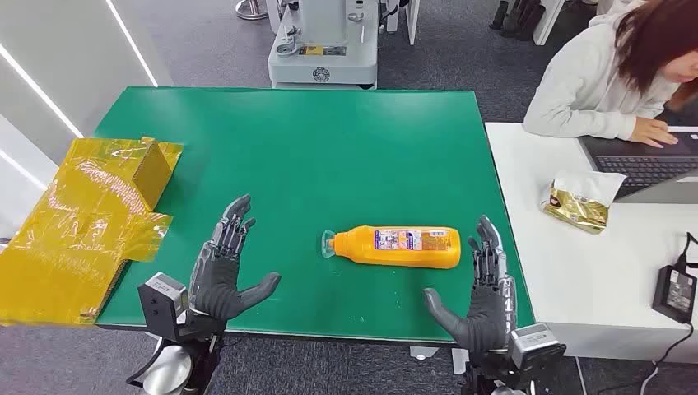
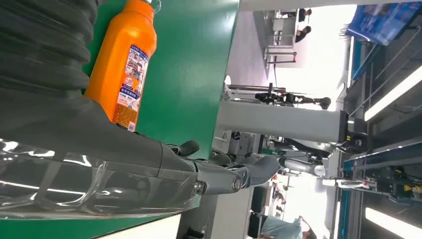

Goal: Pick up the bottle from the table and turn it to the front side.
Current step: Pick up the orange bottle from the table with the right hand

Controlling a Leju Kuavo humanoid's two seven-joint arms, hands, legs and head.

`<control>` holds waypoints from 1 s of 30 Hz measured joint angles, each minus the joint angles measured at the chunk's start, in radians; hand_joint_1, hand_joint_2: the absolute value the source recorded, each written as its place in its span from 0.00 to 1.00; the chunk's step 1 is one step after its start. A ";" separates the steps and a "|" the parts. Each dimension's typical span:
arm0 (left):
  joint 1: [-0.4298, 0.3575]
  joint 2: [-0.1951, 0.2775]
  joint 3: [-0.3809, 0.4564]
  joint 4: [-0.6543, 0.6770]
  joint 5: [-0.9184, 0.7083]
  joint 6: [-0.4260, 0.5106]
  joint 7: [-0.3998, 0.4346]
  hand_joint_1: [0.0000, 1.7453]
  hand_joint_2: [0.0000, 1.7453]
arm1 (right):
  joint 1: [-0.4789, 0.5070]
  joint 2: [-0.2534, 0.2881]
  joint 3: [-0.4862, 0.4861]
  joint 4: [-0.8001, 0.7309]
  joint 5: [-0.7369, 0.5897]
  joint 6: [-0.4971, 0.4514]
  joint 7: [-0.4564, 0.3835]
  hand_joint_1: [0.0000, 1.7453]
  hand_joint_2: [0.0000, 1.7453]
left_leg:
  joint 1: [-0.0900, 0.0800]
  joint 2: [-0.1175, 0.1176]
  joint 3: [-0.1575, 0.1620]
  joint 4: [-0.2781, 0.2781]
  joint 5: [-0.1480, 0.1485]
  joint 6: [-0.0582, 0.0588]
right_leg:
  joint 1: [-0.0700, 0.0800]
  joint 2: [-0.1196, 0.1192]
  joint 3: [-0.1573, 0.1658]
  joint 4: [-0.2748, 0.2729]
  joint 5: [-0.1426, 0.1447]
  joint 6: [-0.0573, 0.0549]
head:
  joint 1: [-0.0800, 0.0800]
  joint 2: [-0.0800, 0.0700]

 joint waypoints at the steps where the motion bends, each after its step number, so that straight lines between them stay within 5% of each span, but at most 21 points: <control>1: -0.001 0.000 0.000 0.000 0.000 0.000 0.000 0.00 1.00 | -0.003 0.000 0.000 0.001 0.021 -0.009 0.004 0.00 1.00 | 0.000 0.000 0.000 0.000 0.000 0.000 | 0.000 0.000 0.000 0.000 0.000 0.000 | 0.000 0.000; 7: -0.024 -0.011 -0.002 0.012 -0.007 -0.009 0.000 0.00 1.00 | -0.073 -0.031 -0.001 0.032 0.287 -0.148 0.048 0.00 1.00 | 0.000 0.000 0.000 0.000 0.001 0.001 | 0.000 0.000 0.000 0.000 0.001 0.000 | 0.000 0.000; 17: -0.078 -0.012 -0.021 0.074 -0.003 -0.031 -0.024 0.00 1.00 | -0.213 -0.118 -0.003 0.144 0.477 -0.260 0.139 0.00 1.00 | 0.000 0.000 0.000 0.001 0.001 0.001 | 0.000 0.000 0.000 0.000 0.002 0.000 | 0.000 0.000; 23: -0.126 -0.005 -0.038 0.120 0.004 -0.042 -0.030 0.00 1.00 | -0.386 -0.154 0.020 0.295 0.503 -0.065 0.290 0.00 1.00 | 0.000 0.001 0.000 0.001 0.002 0.001 | 0.000 0.001 0.000 0.000 0.004 0.000 | 0.000 0.000; 30: -0.172 0.002 -0.054 0.166 0.006 -0.062 -0.028 0.00 1.00 | -0.693 -0.188 0.143 0.672 0.431 0.189 0.340 0.00 1.00 | 0.000 0.000 -0.001 0.002 0.005 0.002 | 0.000 0.000 0.000 0.000 0.006 0.000 | 0.000 0.000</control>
